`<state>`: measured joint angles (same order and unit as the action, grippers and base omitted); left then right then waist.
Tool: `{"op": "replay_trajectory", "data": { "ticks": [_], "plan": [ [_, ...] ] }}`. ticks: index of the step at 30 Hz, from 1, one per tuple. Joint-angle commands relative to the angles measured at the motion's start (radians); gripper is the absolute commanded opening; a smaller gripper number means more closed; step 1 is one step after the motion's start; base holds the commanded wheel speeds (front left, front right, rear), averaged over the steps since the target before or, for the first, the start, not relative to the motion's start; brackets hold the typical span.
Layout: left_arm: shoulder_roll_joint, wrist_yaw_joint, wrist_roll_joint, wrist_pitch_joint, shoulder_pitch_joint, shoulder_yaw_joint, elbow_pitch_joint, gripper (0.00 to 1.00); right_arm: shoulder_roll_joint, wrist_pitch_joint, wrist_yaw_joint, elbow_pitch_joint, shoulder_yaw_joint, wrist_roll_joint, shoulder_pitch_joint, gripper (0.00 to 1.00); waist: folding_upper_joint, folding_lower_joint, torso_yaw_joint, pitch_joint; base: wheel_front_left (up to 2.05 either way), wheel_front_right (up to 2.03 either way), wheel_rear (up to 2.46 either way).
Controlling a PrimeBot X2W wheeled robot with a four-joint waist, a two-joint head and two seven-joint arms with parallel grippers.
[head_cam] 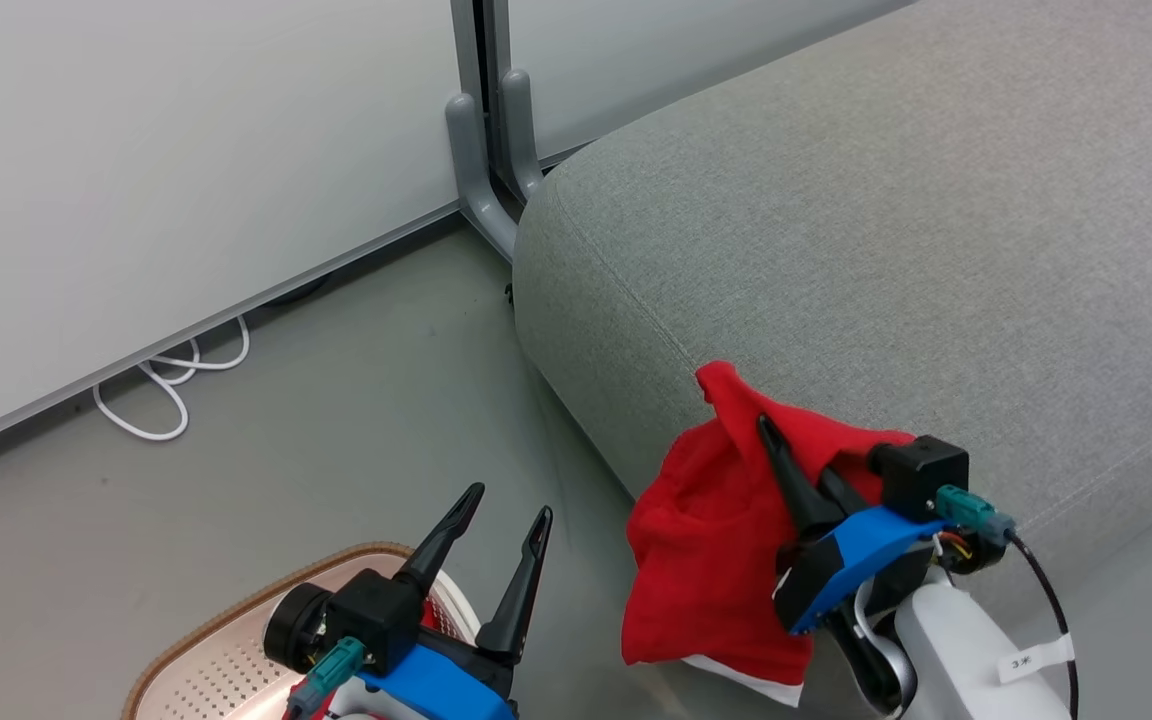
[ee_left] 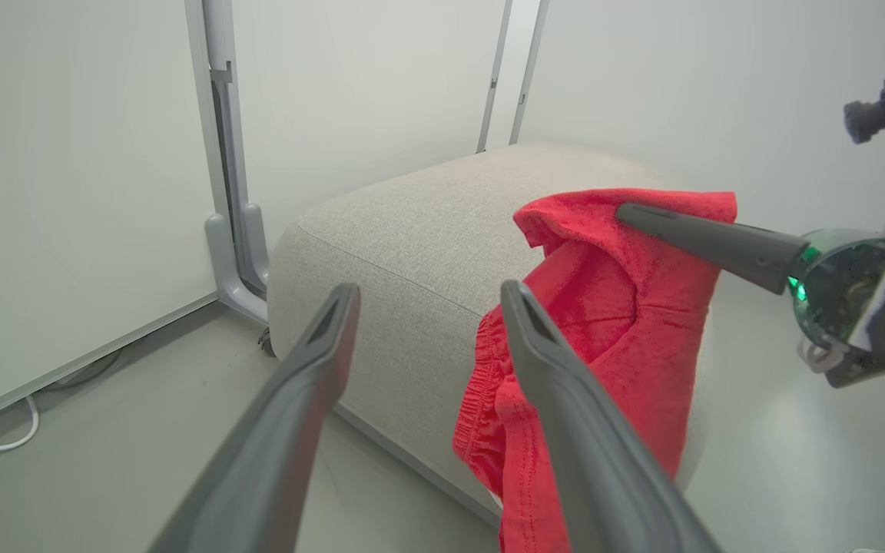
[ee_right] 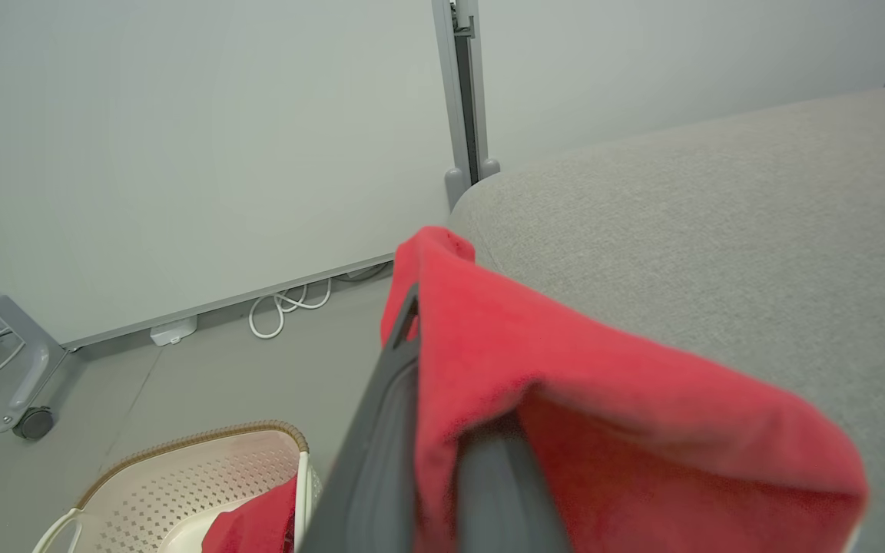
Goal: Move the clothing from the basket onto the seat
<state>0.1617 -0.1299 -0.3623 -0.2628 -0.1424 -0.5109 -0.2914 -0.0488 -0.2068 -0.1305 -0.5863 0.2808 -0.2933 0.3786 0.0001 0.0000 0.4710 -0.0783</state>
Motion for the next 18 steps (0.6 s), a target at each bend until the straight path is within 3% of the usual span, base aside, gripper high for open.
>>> {"op": "replay_trajectory", "data": {
  "ticks": [1, 11, 18],
  "plan": [
    [0.008, -0.001, -0.005, -0.003, -0.015, 0.000, 0.001, 1.00, -0.003, 0.004, 0.000, 0.006, -0.013, -0.002, 0.027, 0.00, -0.0001, 0.0000, -0.007, -0.010, 0.00, 0.00, 0.00],
    [0.031, -0.001, 0.021, -0.003, -0.058, 0.002, 0.020, 1.00, -0.048, 0.075, 0.000, -0.019, -0.197, 0.020, 0.233, 0.00, -0.0001, 0.0000, -0.045, -0.113, 0.00, 0.00, 0.00],
    [0.066, -0.001, 0.043, -0.003, -0.148, -0.023, 0.047, 1.00, -0.187, 0.084, 0.000, -0.064, -0.357, 0.026, 0.419, 0.00, -0.0001, 0.0000, -0.114, -0.274, 0.00, 0.00, 0.00]
  ]
}}
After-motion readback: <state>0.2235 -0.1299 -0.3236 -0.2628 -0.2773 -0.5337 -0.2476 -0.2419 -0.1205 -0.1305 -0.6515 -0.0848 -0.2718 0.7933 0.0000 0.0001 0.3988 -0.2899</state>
